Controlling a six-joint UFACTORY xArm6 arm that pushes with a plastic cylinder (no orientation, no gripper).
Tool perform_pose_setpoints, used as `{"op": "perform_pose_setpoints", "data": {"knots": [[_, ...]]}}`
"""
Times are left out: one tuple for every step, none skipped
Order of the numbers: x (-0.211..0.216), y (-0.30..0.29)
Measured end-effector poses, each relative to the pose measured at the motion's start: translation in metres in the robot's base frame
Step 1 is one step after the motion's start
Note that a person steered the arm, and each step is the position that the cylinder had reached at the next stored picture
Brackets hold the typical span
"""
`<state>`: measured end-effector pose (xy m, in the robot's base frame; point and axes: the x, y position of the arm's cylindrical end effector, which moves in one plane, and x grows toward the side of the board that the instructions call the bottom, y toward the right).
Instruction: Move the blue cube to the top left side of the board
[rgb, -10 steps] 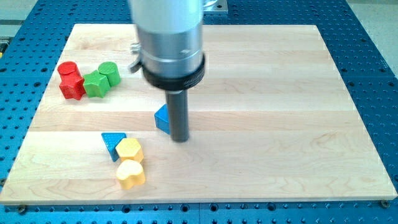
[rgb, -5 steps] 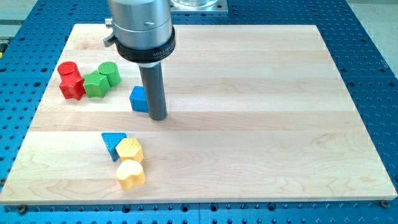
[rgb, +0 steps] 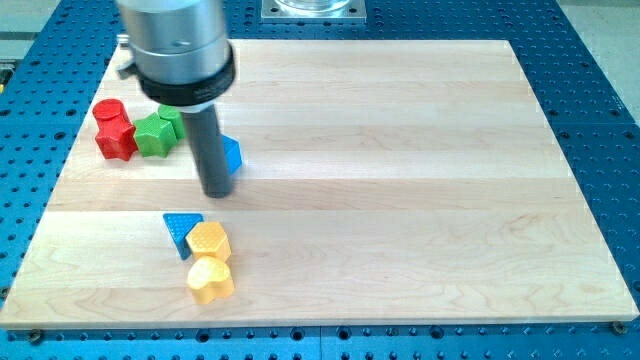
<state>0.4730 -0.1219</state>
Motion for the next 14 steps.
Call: {"op": "perform_pose_setpoints", "data": {"knots": [[0.0, -0.002], [0.0, -0.01], [-0.046, -0.009], [-0.096, -0.005], [-0.066, 0.026], [-0.057, 0.024], [-0.035, 0.018], [-0.04, 0.089], [-0.065, 0.087], [-0.043, 0.079], [-0.032, 0.099], [-0.064, 0.037], [-0.115, -0.003], [-0.113, 0.023]]}}
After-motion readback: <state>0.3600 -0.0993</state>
